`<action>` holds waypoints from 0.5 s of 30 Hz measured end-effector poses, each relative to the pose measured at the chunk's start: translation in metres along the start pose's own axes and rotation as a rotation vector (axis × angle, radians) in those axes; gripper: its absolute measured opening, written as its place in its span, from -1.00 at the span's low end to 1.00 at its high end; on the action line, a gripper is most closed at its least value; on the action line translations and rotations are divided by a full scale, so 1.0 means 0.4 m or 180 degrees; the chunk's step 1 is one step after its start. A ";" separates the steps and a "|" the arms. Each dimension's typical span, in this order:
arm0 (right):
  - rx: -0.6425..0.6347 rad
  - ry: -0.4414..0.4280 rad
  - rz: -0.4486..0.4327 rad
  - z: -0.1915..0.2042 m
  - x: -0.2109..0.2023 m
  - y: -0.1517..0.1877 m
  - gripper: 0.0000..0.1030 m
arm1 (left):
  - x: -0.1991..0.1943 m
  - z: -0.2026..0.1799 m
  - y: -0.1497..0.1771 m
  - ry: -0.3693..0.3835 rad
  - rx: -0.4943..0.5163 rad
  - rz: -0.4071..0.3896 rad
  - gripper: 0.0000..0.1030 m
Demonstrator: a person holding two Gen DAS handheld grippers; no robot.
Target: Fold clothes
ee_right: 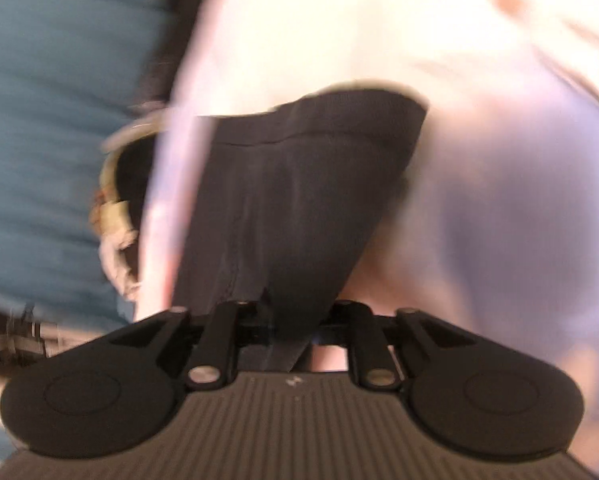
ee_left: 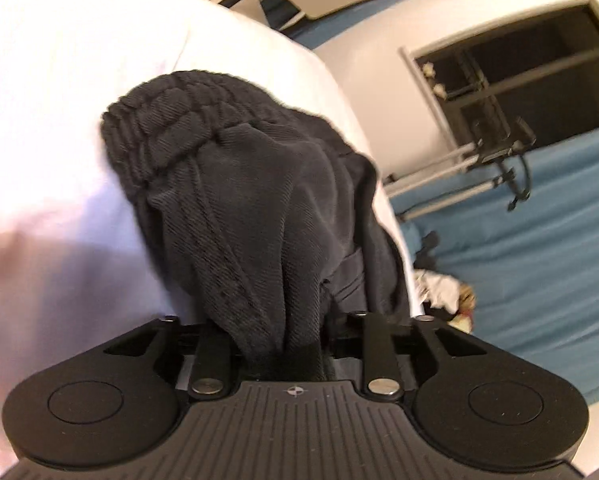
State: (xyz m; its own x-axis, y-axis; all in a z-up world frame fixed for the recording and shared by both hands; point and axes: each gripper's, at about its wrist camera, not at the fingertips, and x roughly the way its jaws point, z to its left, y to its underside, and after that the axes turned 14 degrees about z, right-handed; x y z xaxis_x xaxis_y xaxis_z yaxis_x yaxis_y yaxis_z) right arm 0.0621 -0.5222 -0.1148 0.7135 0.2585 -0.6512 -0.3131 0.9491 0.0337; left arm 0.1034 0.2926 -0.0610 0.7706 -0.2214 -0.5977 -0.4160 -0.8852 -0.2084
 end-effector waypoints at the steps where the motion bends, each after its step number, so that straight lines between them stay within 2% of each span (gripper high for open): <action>1: 0.0076 0.0007 -0.0004 -0.016 -0.010 -0.005 -0.33 | -0.010 -0.006 0.000 -0.0057 0.0031 -0.0025 -0.15; 2: 0.0079 0.0033 -0.0047 -0.020 -0.024 -0.006 -0.23 | -0.026 -0.009 0.004 -0.0091 0.0034 -0.0058 0.07; 4: -0.0096 0.0137 -0.0235 0.003 -0.056 0.006 -0.19 | -0.061 -0.007 0.020 0.0022 -0.0001 -0.0090 0.25; 8: -0.0404 0.0334 -0.0713 0.033 -0.121 0.049 -0.09 | -0.135 -0.025 0.070 0.0188 0.0047 -0.0158 0.37; 10: -0.0616 0.0393 -0.0991 0.063 -0.144 0.065 -0.06 | -0.158 -0.064 0.093 0.0266 0.0235 -0.0218 0.40; 13: -0.1143 0.0472 -0.1297 0.114 -0.155 0.093 0.10 | -0.165 -0.148 0.140 0.0279 0.0766 -0.0318 0.52; 15: -0.1565 0.0455 -0.1305 0.160 -0.137 0.113 0.11 | -0.142 -0.210 0.173 0.0277 0.1089 -0.0332 0.54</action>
State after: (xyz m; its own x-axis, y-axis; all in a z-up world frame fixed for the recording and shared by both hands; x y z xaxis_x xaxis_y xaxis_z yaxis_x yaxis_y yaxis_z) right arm 0.0492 -0.4818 -0.0291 0.7562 -0.1655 -0.6330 -0.3075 0.7640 -0.5672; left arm 0.0715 0.2094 0.0237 0.8494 -0.1842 -0.4946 -0.4592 -0.7201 -0.5203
